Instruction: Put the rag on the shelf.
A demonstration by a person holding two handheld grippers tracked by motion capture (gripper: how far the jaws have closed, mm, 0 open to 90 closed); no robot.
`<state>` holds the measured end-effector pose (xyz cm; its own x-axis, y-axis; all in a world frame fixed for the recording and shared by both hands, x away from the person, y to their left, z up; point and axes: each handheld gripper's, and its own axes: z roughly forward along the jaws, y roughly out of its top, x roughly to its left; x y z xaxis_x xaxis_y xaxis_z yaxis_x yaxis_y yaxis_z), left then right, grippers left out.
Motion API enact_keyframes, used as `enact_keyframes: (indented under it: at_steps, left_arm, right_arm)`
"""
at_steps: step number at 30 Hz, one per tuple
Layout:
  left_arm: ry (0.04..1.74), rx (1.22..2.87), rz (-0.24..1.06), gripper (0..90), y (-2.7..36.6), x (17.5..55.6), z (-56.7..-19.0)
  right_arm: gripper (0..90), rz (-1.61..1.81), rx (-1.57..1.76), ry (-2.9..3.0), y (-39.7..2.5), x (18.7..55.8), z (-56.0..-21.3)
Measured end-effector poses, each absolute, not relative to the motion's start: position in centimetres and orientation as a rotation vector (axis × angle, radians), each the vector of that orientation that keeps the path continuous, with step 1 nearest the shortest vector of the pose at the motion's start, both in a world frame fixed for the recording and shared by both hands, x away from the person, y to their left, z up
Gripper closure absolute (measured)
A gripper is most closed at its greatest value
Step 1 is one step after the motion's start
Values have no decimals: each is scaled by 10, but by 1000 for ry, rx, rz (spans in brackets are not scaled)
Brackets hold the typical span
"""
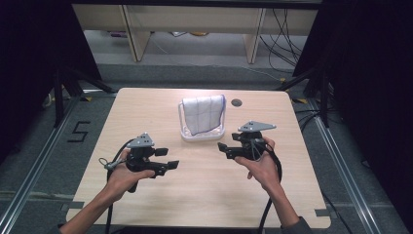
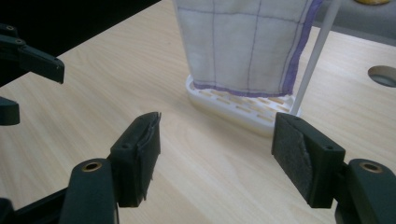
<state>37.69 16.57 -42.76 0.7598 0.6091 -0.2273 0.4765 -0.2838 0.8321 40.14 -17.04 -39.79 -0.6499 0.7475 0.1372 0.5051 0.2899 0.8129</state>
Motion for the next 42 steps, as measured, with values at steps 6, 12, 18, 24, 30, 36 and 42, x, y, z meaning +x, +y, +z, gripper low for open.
enact_keyframes:
  at_steps: [6,12,18,24,30,36,42]
  left_arm:
    - [827,1954,157,306,168,371,-440]
    - [822,1980,164,304,169,362,-452]
    - [816,1994,165,302,170,353,-461]
    - [814,2002,172,292,171,340,-469]
    - [803,2008,173,287,173,335,-472]
    - [803,2024,198,287,174,327,-477]
    - [802,2030,189,287,174,323,-480]
  right_arm:
    - [317,1263,1107,2310,-168,398,-406]
    - [302,1275,1107,2307,-163,393,-412]
    - [297,1257,1096,2347,-160,385,-422]
    - [291,1238,1094,2383,-159,377,-433]
    - [280,1249,1118,2406,-164,367,-442]
    - [273,1254,1126,2409,-172,356,-452]
    - [262,1262,1131,2435,-175,350,-460]
